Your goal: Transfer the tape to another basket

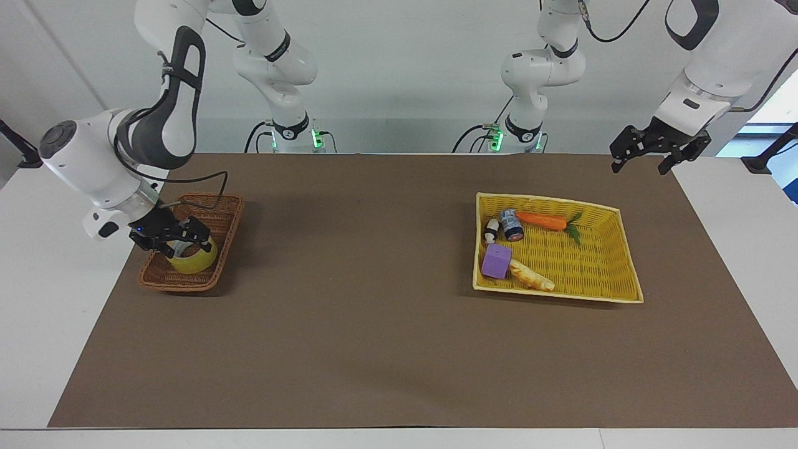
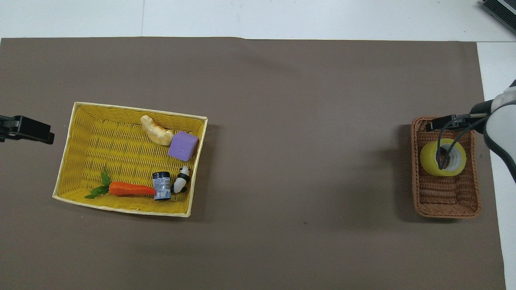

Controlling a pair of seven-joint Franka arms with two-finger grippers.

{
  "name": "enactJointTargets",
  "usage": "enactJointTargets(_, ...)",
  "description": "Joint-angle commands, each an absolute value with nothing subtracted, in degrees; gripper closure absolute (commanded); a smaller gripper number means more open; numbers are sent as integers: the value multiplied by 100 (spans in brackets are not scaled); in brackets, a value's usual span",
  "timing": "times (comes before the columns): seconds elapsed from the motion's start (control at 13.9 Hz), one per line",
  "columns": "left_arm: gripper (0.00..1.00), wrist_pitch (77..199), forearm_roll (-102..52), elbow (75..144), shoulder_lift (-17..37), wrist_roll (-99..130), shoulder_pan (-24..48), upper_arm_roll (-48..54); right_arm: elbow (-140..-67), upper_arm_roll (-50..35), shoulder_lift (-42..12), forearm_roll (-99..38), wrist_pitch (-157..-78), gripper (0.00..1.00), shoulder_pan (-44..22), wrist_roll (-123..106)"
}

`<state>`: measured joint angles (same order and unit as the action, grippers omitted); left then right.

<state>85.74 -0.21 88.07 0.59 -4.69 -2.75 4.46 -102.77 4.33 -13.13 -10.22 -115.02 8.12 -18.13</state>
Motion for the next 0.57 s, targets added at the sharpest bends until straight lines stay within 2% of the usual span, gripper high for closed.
enactJointTargets(0.0,0,8534,79,8719,97,-519,-351,492,-10020,431,-1204,-397,-11312,0,441,-786)
enactJointTargets(0.22,0,8534,79,8719,97,-519,-351,492,-9984,457,-950,-46,-10943,0,-130,444)
enactJointTargets(0.5,0,8534,79,8719,97,-519,-351,492,-9915,413,-248,70,-10224,0,-299,1160)
